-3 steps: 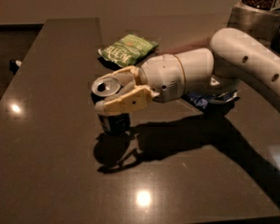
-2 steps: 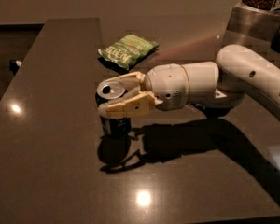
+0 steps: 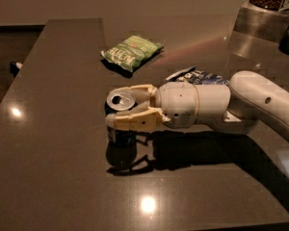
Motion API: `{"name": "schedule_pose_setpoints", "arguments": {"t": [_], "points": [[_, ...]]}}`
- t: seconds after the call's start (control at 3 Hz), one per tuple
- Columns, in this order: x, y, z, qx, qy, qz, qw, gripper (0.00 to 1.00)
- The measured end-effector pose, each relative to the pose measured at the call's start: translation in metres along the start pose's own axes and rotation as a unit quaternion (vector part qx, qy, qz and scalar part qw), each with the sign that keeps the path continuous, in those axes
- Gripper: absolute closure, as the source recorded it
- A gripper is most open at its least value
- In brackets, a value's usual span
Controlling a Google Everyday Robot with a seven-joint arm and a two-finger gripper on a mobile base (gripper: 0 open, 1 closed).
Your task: Place pepsi can upright
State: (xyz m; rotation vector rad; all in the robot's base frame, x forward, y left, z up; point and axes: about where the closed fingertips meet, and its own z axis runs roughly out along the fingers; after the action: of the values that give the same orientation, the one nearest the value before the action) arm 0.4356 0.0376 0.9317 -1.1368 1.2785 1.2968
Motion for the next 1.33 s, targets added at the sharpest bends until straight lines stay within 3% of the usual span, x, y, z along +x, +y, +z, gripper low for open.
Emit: {"name": "schedule_pose_setpoints", "arguments": {"t": [0.67,1.33], "points": [[0.0093,-0.0072,-0.0043,0.030,-0.008,-0.026,0.9992,0.41],[0.0124,-0.0101,-0.0045,0.030,0.005,-0.036,0.9989,0.00]]}}
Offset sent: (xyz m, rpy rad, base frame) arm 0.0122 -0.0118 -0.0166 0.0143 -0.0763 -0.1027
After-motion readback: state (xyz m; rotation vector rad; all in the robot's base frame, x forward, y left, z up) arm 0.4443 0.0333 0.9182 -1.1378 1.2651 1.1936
